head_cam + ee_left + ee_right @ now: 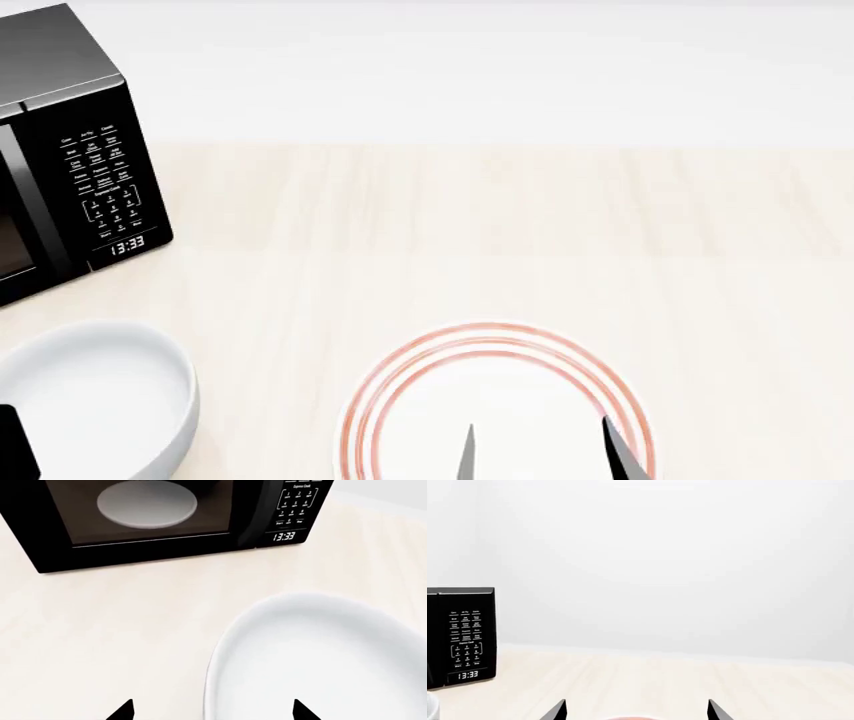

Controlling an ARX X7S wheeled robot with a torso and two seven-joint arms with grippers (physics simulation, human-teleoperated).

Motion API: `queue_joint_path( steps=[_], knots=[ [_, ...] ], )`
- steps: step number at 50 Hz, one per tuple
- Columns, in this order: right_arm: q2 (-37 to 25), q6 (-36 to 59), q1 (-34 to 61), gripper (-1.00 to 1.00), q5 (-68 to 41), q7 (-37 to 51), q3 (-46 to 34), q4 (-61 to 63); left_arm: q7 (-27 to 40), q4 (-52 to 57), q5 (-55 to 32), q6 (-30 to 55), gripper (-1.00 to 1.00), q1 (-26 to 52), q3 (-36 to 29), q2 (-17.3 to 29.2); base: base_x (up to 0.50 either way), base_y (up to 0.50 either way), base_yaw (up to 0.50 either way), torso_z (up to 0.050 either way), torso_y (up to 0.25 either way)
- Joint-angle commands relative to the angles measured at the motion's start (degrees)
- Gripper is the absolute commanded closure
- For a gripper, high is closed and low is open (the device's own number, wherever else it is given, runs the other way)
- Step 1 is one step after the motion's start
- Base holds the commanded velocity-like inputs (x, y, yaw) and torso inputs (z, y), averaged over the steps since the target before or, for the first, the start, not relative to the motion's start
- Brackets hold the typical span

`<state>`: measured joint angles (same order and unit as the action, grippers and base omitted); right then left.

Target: Pick up the white bowl and put it on the plate.

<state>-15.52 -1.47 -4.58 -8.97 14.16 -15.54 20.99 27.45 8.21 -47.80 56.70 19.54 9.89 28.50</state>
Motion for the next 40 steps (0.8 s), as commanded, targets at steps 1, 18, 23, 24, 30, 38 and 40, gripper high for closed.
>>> queue_joint_path(
  steps=[1,18,23,24,30,38,40],
  knots=[
    [-0.2,-0.2,0.1,-1.00,-0.2,0.1,-0.3,-0.3,-0.2,-1.0,0.8,-0.9,-1.00,0.3,-0.9,-0.3,0.00,0.00,0.00,0.000,0.000],
    [-0.6,-0.4,0.2,-1.00,-0.5,0.4,-0.5,-0.6,-0.4,-3.2,1.7,-2.3,-1.00,1.1,-1.7,-1.1,0.00,0.00,0.00,0.000,0.000],
    [-0.7,-0.4,0.2,-1.00,-0.6,0.6,-0.6,-0.5,-0.6,-3.9,1.9,-2.6,-1.00,1.3,-2.1,-1.2,0.00,0.00,0.00,0.000,0.000],
    [-0.7,-0.4,0.2,-1.00,-0.7,0.6,-0.6,-0.5,-0.6,-4.0,1.9,-2.6,-1.00,1.3,-2.1,-1.2,0.00,0.00,0.00,0.000,0.000],
    [-0.8,-0.4,0.1,-1.00,-0.7,0.7,-0.8,-0.4,-0.9,-5.1,2.6,-3.3,-1.00,1.7,-2.7,-1.5,0.00,0.00,0.00,0.000,0.000],
    [-0.9,-0.5,0.2,-1.00,-0.8,0.8,-1.0,-0.6,-0.9,-5.6,2.7,-3.5,1.00,1.9,-2.9,-1.5,0.00,0.00,0.00,0.000,0.000],
    [-0.9,-0.4,0.3,-1.00,-0.8,0.8,-1.1,-0.6,-0.9,-5.6,2.7,-3.6,1.00,1.8,-2.9,-1.5,0.00,0.00,0.00,0.000,0.000]
  ],
)
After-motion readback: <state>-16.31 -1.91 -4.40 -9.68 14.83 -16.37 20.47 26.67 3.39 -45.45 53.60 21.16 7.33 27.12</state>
